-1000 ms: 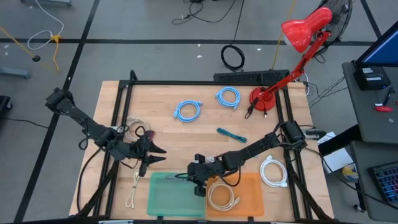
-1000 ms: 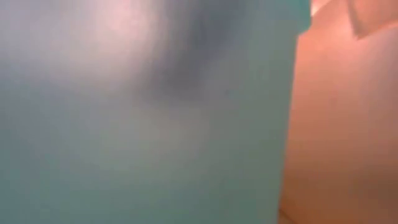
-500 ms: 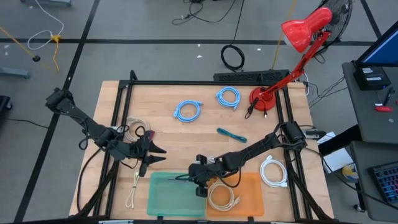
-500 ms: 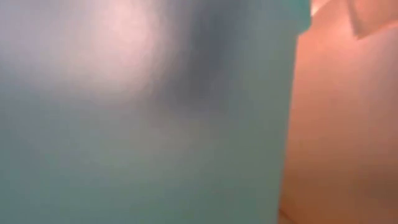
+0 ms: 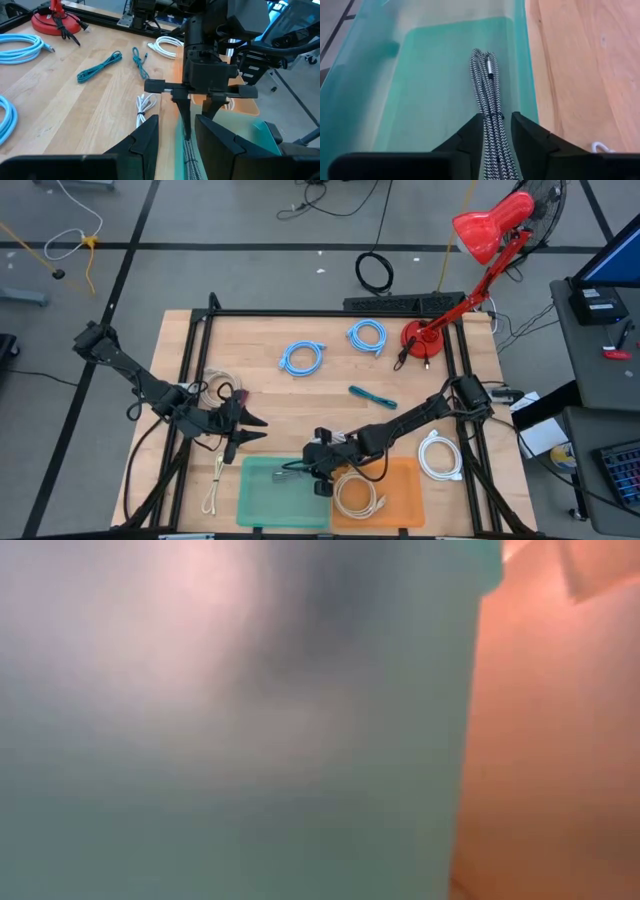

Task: Pick & Place USB Port
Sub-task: Put the light brown HDMI cable into the orange bin

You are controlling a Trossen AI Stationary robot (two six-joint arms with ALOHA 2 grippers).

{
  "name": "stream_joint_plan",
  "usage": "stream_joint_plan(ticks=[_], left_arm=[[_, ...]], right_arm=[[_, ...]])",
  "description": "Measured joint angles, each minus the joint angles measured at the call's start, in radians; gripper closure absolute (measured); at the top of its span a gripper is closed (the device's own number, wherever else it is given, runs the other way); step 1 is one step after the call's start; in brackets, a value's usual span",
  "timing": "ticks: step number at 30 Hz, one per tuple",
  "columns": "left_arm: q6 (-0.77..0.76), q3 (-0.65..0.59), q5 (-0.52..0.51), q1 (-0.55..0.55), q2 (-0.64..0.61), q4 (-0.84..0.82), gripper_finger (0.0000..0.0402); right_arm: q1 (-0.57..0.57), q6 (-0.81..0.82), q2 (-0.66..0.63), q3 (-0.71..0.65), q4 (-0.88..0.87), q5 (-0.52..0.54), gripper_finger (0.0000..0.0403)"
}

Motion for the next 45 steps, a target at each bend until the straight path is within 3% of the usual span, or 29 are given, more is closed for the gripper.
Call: stream_joint_plan(ticks=[7,14,21,24,32,39,45], left_arm=[[0.0,0.0,0.0,0.0,0.0,0.0,0.0273],[-0.001,0.0,0.0,0.0,0.0,-0.001,0.0273],[-0.003,0.0,0.002,0.0,0.0,-0.002,0.0273],[-0.003,0.0,0.002,0.0,0.0,-0.002,0.0273],[-0.003,0.0,0.002,0.0,0.0,-0.002,0.0273],[-0.003,0.0,0.002,0.0,0.0,-0.002,0.0273],[0.001,0.0,0.001,0.0,0.0,-0.002,0.0273]], right_arm=[[0.005,-0.039,-0.003,0.0,0.076,-0.024,0.0279],[0.028,-0.119,-0.084,-0.001,0.111,-0.087,0.0281],[0.087,-0.165,-0.219,-0.001,-0.091,-0.075,0.029],[0.125,-0.13,-0.275,-0.001,-0.241,-0.007,0.0294],[0.247,0.071,-0.383,-0.027,-0.566,0.305,0.0307],[0.297,0.262,-0.508,-0.214,-0.567,0.394,0.031],[0.288,0.349,-0.635,-0.449,-0.405,0.392,0.031]])
